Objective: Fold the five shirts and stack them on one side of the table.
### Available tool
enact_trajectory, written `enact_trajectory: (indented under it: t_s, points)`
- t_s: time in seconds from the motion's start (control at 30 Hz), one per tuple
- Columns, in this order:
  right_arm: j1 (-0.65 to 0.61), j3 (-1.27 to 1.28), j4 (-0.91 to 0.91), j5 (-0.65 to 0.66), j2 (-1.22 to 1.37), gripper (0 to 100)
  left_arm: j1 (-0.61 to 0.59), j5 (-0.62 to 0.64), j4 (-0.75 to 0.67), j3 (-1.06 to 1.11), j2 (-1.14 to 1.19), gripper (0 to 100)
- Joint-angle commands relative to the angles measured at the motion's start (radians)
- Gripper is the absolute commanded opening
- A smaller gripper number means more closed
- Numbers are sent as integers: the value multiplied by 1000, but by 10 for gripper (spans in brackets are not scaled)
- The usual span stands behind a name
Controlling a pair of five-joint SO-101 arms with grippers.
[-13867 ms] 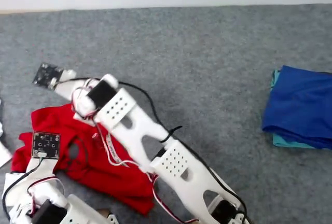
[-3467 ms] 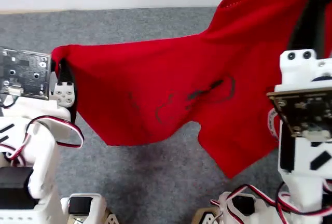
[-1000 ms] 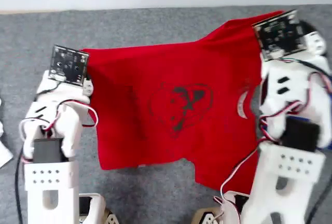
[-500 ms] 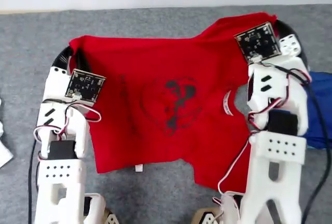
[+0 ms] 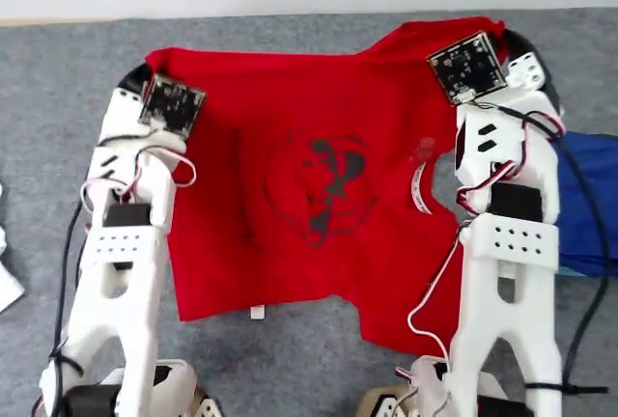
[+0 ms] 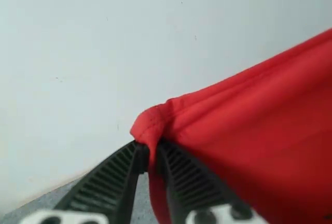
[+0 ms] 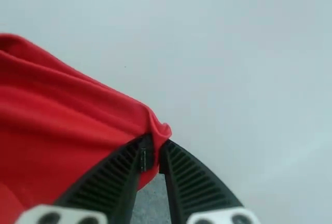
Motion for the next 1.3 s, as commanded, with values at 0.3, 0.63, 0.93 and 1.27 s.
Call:
enact_trajectory:
  t_s: [0.3,0.63,0.93,1.27]
  points:
    - [-24,-241,-128,84,272,10,0,-3,259,-157,60,3]
    - [-59,-433,-120,91,308,10,2,-3,261,-134,52,3]
    - [-85,-341,-119,133,298,10,2,-3,262,-114,51,3]
    - [-81,-123,19,158,142,10,-6,-14,671,-226,49,3]
